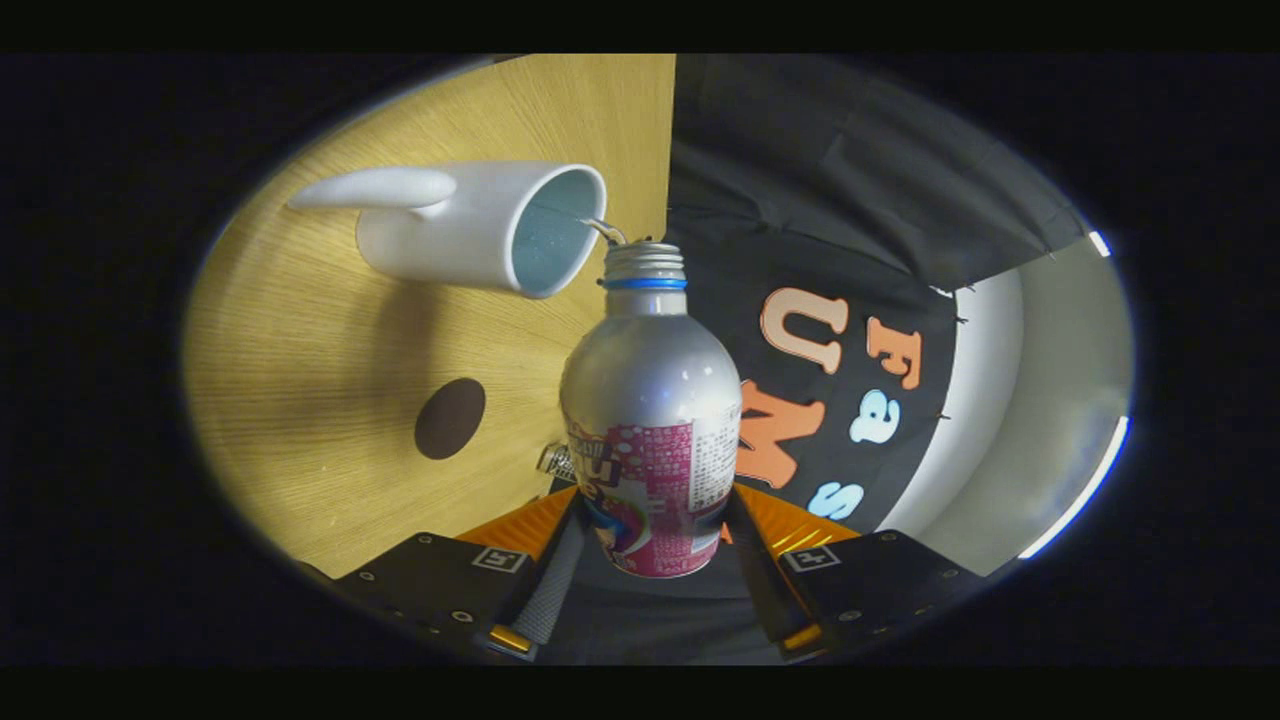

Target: Take the bottle from table, then pour the juice into the cup, finally place the bottle on the coaster

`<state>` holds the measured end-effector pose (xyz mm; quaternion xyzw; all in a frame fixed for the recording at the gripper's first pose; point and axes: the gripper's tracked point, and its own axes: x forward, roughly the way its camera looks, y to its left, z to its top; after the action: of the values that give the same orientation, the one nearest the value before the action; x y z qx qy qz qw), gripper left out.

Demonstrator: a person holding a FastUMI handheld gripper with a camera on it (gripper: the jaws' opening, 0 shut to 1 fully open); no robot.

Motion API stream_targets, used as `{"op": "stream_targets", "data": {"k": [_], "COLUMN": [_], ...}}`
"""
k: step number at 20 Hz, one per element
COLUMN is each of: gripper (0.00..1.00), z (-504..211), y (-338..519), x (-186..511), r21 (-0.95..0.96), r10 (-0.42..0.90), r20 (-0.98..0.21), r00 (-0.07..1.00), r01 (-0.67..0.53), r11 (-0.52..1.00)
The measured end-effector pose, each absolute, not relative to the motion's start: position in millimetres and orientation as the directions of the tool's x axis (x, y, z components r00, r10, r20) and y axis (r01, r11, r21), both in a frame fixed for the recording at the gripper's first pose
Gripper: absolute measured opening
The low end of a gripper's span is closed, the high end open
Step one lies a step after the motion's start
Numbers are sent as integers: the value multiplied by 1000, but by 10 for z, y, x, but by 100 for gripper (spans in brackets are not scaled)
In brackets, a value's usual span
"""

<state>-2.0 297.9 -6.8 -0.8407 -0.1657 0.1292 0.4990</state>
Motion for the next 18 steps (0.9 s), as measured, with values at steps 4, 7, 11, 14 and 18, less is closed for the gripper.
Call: {"op": "stream_targets", "data": {"k": [4, 7, 11, 14, 18], "gripper": [77, 77, 77, 77, 77], "z": [-51, -35, -14, -32, -63], "y": [2974, 2975, 2987, 3012, 2990], "x": [-21, -32, -32, -23, -1], "r21": [-872, -863, -852, -841, -825], "r10": [402, 400, 397, 396, 379], "r20": [-56, -56, -53, -58, -74], "r00": [914, 915, 916, 916, 922], "r01": [152, 157, 165, 169, 157], "r11": [-466, -480, -496, -514, -543]}}
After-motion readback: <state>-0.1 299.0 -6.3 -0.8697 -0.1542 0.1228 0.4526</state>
